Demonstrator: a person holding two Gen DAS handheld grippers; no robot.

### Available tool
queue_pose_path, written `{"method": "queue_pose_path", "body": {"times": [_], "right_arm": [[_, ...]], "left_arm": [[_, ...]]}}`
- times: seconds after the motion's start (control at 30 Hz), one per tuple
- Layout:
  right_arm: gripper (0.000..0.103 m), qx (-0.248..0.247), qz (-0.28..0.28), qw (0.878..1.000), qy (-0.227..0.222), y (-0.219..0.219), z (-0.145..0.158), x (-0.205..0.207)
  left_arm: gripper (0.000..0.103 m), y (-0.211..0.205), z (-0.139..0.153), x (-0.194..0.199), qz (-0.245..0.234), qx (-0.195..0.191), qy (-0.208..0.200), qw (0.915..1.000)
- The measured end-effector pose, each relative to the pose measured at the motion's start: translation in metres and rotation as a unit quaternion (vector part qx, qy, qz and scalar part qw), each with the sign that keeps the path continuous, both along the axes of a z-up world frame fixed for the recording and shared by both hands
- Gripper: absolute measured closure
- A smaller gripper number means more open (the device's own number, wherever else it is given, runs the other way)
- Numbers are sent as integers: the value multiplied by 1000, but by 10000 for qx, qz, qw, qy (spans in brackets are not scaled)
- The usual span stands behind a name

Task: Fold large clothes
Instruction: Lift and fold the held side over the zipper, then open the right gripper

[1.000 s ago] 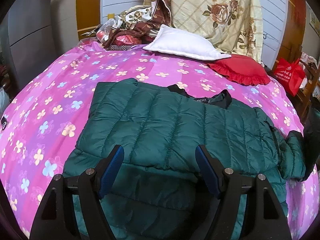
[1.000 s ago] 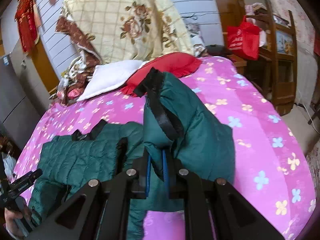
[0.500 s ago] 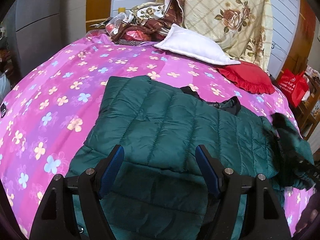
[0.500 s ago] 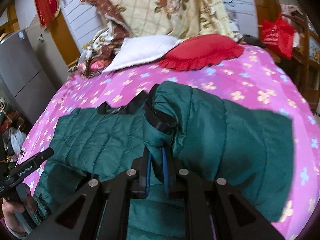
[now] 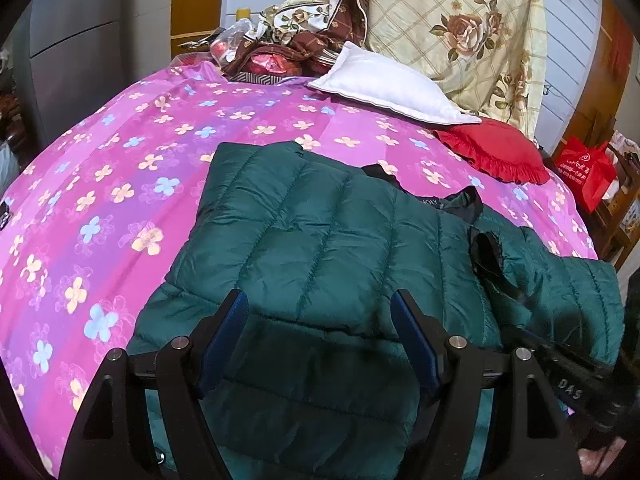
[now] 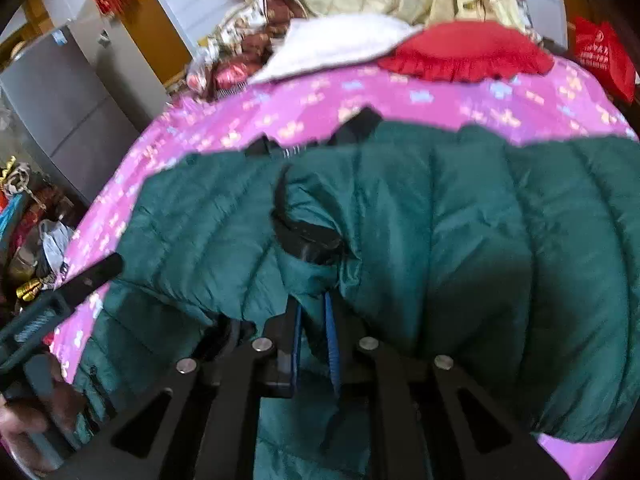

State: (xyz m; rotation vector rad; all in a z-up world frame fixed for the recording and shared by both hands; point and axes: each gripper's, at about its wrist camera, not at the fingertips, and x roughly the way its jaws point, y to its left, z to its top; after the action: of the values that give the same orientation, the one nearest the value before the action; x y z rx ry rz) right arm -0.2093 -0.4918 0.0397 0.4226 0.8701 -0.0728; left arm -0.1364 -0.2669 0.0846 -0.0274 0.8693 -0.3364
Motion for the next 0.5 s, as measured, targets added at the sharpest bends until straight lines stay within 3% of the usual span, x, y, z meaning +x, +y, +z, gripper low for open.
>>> {"method": "queue_pose_path", "body": {"times": [0.1, 0.17, 0.27, 0.5], "right_arm": [[75, 7, 12, 10000, -40, 3, -2, -1], [53, 97, 91, 9999, -70, 4, 5, -6], [51, 76, 131, 9997, -205, 5, 22, -19], [46, -201, -65, 9981, -575, -15, 67, -74]], "left_arm": [[47, 1, 2, -1, -44, -126, 33, 9999], [47, 3, 5, -2, -73, -365, 73, 9993], [46, 2, 15, -4, -177, -799, 140, 9965], [46, -39, 28, -17, -770, -1212, 419, 9887]]}}
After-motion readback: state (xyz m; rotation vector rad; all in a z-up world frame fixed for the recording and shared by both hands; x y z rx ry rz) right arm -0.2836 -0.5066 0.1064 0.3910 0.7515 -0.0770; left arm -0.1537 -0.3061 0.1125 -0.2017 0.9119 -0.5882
